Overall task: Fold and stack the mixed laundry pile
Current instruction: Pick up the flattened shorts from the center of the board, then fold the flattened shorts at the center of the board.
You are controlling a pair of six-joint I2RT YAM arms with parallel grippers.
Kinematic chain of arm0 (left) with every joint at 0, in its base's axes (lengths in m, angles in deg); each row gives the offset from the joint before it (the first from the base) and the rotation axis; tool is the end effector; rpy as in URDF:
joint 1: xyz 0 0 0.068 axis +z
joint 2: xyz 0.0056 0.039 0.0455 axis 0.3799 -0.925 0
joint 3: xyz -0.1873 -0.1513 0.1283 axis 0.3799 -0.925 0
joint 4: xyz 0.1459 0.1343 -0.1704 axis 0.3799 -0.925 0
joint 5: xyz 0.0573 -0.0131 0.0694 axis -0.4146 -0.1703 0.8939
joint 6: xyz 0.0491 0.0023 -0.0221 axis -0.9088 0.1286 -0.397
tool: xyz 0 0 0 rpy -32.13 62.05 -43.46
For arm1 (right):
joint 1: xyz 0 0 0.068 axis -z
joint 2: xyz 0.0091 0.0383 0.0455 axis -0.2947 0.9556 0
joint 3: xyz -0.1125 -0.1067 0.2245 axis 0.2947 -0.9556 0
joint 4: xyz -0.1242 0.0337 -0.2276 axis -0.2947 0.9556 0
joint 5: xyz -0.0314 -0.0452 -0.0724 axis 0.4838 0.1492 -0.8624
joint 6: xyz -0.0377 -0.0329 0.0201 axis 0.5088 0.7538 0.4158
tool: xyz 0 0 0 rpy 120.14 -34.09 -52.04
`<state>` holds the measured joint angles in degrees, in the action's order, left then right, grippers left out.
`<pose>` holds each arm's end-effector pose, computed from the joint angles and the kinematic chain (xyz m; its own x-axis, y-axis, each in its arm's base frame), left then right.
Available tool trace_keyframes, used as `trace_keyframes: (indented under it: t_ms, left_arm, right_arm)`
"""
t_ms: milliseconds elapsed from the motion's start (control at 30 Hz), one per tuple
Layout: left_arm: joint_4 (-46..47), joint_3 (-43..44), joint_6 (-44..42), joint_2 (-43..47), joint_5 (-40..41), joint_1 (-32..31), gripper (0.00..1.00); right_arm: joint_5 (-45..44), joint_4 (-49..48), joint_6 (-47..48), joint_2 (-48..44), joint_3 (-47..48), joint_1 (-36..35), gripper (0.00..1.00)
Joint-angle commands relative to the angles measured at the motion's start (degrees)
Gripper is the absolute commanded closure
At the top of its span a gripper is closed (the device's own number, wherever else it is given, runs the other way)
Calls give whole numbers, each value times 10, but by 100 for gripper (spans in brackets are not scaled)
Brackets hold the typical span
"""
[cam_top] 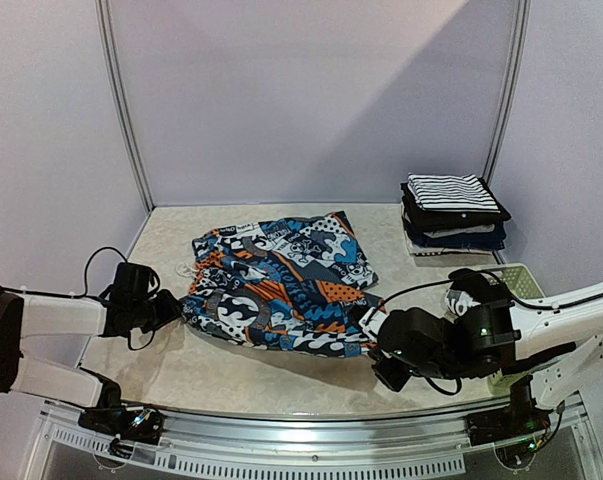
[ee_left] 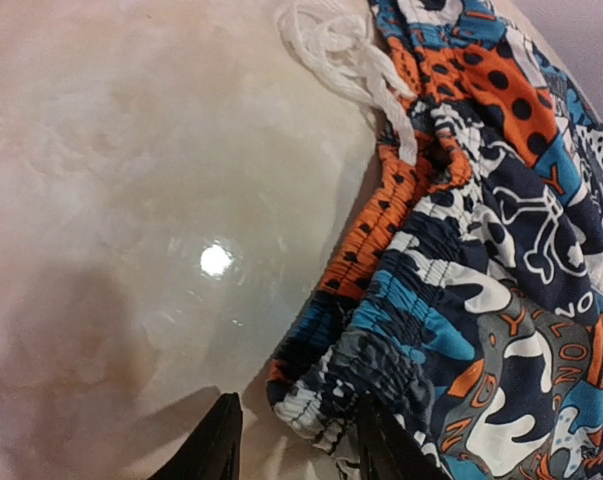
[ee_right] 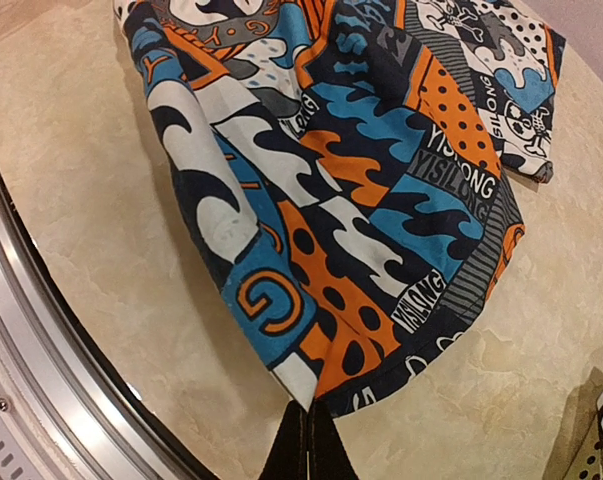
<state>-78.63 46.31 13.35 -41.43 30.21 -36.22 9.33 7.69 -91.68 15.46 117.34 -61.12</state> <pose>0.2006 -0.0479 0.1281 -0.6683 -0.5261 -0.5259 -0.3221 0.8419 -0.4329 0.0662 0.2430 0.2200 -0.4581 -0.5984 -0.6573 -0.7173 0.6856 -0.1243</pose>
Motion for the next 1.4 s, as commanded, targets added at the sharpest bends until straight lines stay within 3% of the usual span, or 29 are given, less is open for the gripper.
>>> trace_keyframes:
  t_ms: [0,133,300,400,600,767,1100,1367]
  left_arm:
    - [67,0,-19,-37,-52,-22,60]
    - [102,-8,-22,-63,-56,-34,62]
    - [126,-10,-17,-72,-69,-41,100]
    - [71,5,-14,-36,-60,-60,100]
    - [-176,52,-12,107,18,-110,100]
    - [-327,76,2,210,49,-121,100]
    - [-424,152,-7,249,76,-123,100]
    - [-402,186,-29,181,63,-122,100]
  right_arm:
    - [-34,32,-23,-24,-7,15,100]
    - [-40,40,-29,-38,-10,26,100]
    - [-51,55,-36,-46,-6,30,100]
    - [-63,78,-42,-49,1,30,100]
    - [-66,125,-51,-75,21,30,100]
    - [-91,134,-53,-73,57,33,100]
    - [-130,122,13,63,224,185,100]
    - [-101,77,120,145,328,282,100]
